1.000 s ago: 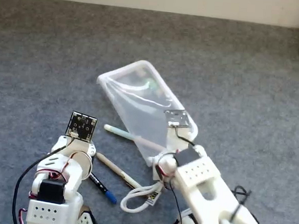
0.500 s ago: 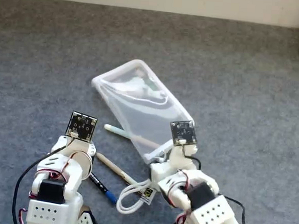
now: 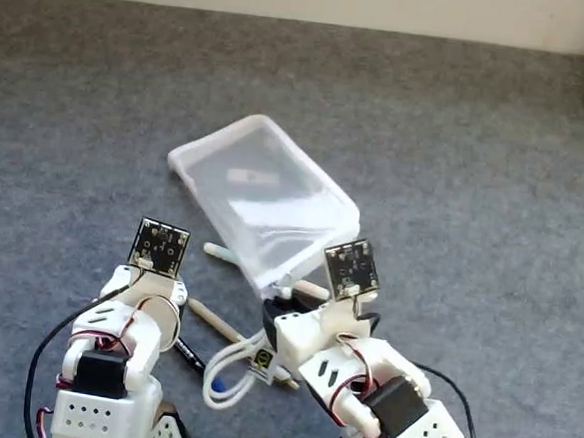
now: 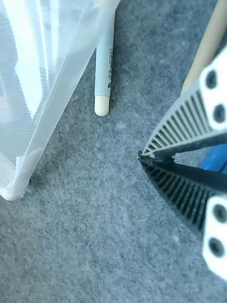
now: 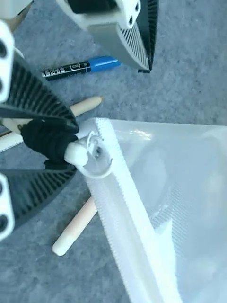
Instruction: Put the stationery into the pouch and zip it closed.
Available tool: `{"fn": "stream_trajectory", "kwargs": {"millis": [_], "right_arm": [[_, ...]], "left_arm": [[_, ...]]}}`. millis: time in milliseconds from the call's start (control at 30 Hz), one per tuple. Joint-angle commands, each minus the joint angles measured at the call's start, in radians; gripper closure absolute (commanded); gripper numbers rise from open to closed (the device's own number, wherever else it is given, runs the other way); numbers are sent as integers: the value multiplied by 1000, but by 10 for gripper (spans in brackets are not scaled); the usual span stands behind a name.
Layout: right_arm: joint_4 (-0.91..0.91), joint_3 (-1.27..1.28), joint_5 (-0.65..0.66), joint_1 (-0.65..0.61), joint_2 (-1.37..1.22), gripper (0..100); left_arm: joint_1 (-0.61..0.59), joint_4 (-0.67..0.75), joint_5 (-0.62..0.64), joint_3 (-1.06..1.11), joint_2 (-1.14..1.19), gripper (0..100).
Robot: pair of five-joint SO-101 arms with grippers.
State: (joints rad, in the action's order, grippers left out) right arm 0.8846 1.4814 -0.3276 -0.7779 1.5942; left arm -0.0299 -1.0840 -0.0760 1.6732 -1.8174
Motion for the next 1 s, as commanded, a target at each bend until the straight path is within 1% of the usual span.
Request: {"fn": "stream_trajectory", "kwargs": {"millis": [0, 33, 167, 200, 500, 767, 967], "right_arm": [[-64, -16, 14, -31, 19, 995], [-65, -18, 38, -41, 19, 995], [-64, -16, 253, -82, 25, 995], [-61, -16, 287, -85, 25, 995], [-59, -5, 292, -82, 25, 995], [-41, 76, 298, -81, 27, 995], [-39, 79, 298, -81, 27, 995]], "left_arm": [[-5, 20, 9, 22, -4, 993], [-5, 20, 9, 22, -4, 993], [-4, 20, 9, 22, -4, 993], [-4, 20, 9, 22, -4, 993], [-4, 20, 9, 22, -4, 993], [-4, 20, 9, 22, -4, 993], [-4, 20, 9, 22, -4, 993]]}}
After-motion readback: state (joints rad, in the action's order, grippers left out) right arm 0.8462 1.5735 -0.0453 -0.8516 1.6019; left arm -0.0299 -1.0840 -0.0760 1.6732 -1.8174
